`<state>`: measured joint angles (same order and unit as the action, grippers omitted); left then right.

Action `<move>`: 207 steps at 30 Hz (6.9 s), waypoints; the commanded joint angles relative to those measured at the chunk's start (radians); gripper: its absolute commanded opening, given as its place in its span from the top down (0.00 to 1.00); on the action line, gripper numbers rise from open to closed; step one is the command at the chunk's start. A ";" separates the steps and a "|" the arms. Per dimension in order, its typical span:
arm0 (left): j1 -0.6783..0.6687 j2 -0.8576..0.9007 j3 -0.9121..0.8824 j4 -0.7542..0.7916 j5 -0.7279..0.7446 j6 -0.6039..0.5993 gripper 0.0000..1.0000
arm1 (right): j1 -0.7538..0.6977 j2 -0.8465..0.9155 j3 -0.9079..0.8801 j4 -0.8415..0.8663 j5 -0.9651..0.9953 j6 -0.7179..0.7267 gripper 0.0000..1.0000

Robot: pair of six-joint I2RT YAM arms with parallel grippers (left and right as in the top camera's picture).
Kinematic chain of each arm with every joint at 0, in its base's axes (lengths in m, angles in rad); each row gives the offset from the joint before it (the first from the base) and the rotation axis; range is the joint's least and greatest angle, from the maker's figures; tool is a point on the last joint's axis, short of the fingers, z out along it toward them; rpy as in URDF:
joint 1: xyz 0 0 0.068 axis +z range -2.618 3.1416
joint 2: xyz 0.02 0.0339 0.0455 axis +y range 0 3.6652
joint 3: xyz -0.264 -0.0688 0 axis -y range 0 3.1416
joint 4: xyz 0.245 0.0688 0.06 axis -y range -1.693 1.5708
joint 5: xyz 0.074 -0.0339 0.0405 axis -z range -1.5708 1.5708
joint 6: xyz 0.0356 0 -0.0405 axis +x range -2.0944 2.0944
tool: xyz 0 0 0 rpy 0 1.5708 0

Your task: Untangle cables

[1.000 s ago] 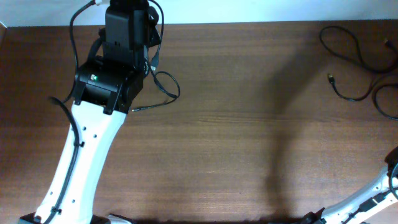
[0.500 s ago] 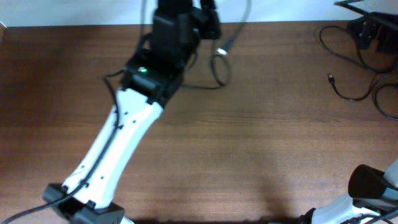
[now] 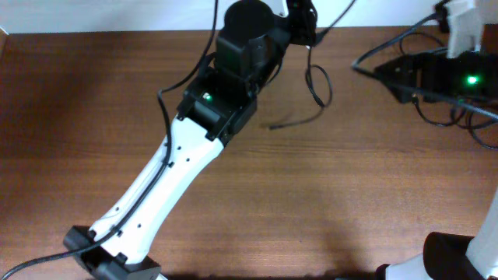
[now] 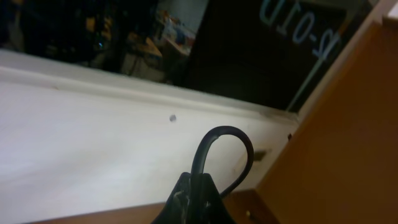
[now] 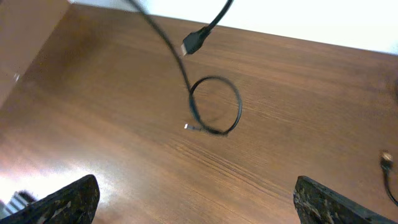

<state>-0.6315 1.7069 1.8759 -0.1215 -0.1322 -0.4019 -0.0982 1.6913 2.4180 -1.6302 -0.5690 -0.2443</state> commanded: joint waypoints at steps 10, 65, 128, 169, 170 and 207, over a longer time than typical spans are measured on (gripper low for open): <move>0.014 -0.189 0.035 0.021 -0.104 0.041 1.00 | 0.377 0.124 -0.232 0.201 0.005 -0.066 0.00; 0.125 0.034 0.034 -0.573 -0.028 0.058 0.01 | 0.253 -0.086 -0.289 0.367 0.114 -0.005 0.96; -0.321 0.459 0.045 -0.906 -0.033 -0.211 0.14 | 0.058 -0.105 -0.285 0.294 0.294 0.170 0.01; -0.138 0.035 0.364 -1.025 -0.204 0.011 1.00 | 0.058 -0.055 -0.286 0.393 -0.595 -0.014 0.01; -0.138 0.030 0.364 -1.015 -0.204 0.012 1.00 | 0.058 -0.045 -0.286 0.401 -0.634 -0.014 0.01; 0.412 0.187 0.365 -0.522 1.568 -0.216 1.00 | 0.122 0.040 -0.287 0.504 -0.411 0.172 0.01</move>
<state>-0.2214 1.9022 2.2349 -0.6563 1.4052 -0.5926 0.0055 1.7115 2.1185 -1.1427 -1.0714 -0.1780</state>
